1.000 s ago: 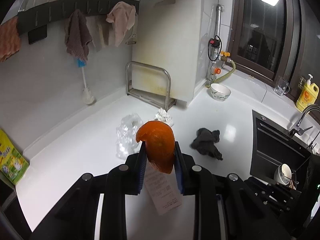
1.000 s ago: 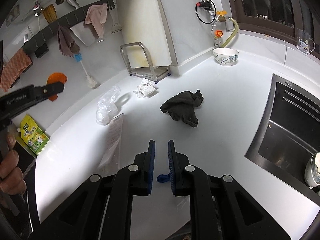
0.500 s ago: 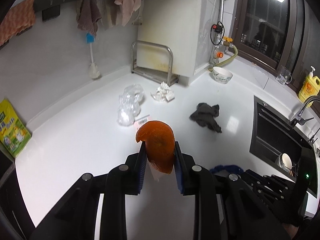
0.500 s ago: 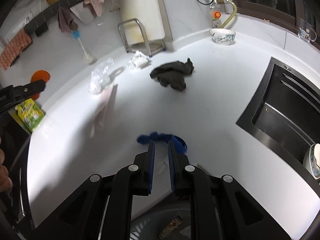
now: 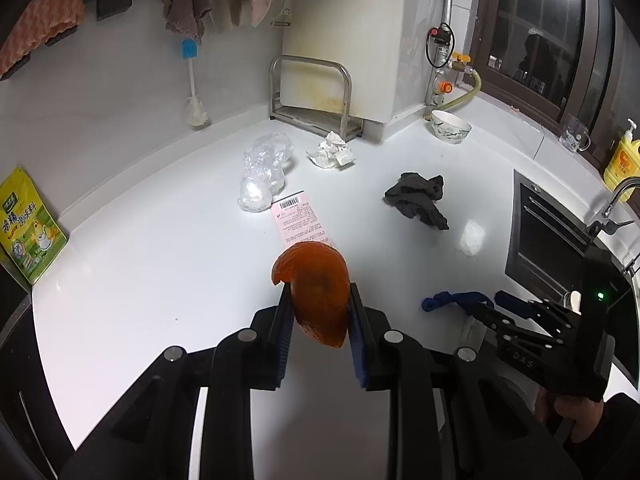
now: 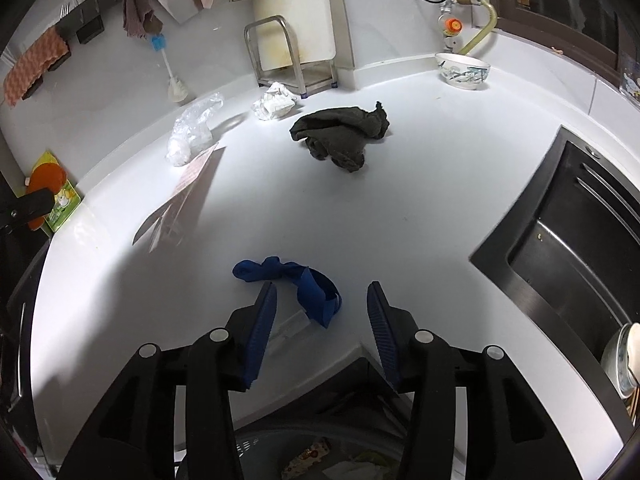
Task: Collect trash
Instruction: 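Carry strap and orange peel over the bin and open both grippers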
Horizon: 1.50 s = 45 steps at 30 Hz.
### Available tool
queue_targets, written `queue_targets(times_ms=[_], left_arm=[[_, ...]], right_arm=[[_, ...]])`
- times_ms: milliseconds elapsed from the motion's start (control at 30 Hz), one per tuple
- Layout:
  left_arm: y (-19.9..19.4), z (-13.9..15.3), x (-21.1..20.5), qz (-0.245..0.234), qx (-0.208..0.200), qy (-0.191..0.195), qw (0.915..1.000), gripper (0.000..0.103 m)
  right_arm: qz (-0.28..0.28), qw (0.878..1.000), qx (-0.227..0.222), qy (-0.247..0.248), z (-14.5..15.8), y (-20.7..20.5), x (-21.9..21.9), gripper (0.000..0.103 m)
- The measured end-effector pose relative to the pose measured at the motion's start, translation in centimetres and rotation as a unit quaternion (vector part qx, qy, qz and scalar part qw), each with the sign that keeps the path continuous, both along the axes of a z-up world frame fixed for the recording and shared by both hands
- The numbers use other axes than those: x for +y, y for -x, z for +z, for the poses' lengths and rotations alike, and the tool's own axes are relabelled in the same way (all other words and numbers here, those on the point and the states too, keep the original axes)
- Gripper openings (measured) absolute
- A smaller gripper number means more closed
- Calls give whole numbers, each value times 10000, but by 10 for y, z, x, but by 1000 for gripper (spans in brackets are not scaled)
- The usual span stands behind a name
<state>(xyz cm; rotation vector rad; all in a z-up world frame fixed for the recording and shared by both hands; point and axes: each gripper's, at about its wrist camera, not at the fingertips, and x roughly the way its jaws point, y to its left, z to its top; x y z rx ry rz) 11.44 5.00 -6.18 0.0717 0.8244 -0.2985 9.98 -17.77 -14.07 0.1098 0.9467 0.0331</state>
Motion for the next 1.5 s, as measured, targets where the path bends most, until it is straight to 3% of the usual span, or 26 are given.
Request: queue_targets(times_ms=[100,267,367,633,1033,1233,1500], left_arm=[[1,-3,-1,3,33,-12,10000,25],[5,-5,-5,-23,60,-55,10000,25],[9,-5,-7,-29,52,-71,10000,25],[26,-5,-20,-19,5,-93,10000,25],[83,-12,-55,198,138,-141,9996,25],[118,-22,-76,348,256,-140,9990,25],[158,-43,-95,574,476,-245,9969,25]], right_arm=[[72,9999,76,94,-7,-7,6,45],[153,9997,150,103,-13,-12,11,14],[180,9998,73,3,-7,-8,11,7],[151,9997,-65,-195,17,17,7,6],[303,9993,-101,-215,54,99,-16,6],[451,9985,-2,-304,57,135,-32,6],[759,9958,261,-445,39,170,-44,6]])
